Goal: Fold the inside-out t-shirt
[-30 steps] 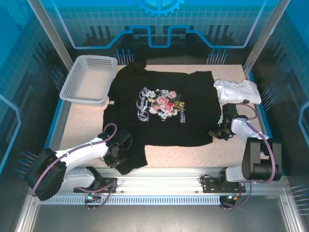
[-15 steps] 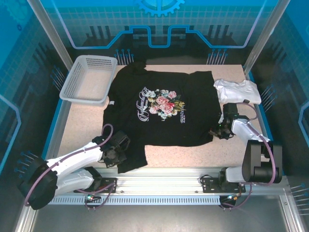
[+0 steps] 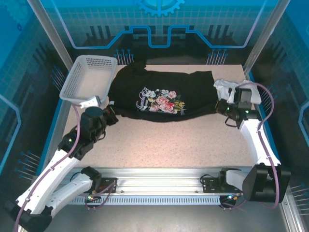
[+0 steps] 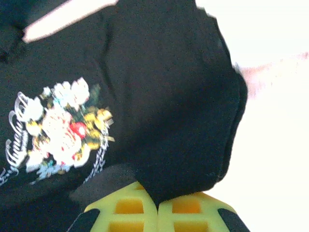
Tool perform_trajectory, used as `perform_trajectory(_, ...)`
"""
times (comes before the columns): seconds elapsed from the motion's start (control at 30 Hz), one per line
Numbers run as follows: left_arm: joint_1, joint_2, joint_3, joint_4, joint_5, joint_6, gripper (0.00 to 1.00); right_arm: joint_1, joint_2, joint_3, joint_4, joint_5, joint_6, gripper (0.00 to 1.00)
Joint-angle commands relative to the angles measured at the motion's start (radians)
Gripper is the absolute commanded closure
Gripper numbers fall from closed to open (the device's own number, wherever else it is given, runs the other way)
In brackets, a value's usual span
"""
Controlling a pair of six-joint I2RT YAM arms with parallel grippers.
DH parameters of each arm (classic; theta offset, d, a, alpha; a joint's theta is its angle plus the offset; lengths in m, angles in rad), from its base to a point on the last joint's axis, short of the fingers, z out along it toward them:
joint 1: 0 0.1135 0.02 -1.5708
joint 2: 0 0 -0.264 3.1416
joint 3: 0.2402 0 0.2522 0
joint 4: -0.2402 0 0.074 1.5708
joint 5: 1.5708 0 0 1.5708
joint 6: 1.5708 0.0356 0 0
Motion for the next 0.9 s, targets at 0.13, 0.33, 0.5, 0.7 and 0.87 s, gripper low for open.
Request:
perform_trajectory(0.13, 0.009, -0.069, 0.365, 0.102, 0.001, 0.288, 1.00, -0.009, -0.243, 0.248, -0.106, 0.046, -0.088, 1.00)
perform_trajectory(0.33, 0.009, -0.170, 0.537, 0.173, 0.204, 0.388, 1.00, -0.008, -0.436, 0.484, -0.259, 0.060, -0.153, 1.00)
perform_trajectory(0.5, 0.009, -0.095, 0.728, 0.158, 0.173, 0.444, 1.00, -0.008, -0.437, 0.738, -0.346, 0.086, -0.193, 1.00)
perform_trajectory(0.7, 0.009, 0.174, 0.951, 0.135, -0.036, 0.592, 1.00, -0.008, -0.347, 0.851, -0.314, 0.131, -0.229, 1.00)
perform_trajectory(0.87, 0.152, 0.478, 1.119, 0.119, 0.027, 0.582, 1.00, -0.007, -0.216, 0.786, -0.206, 0.150, -0.247, 1.00)
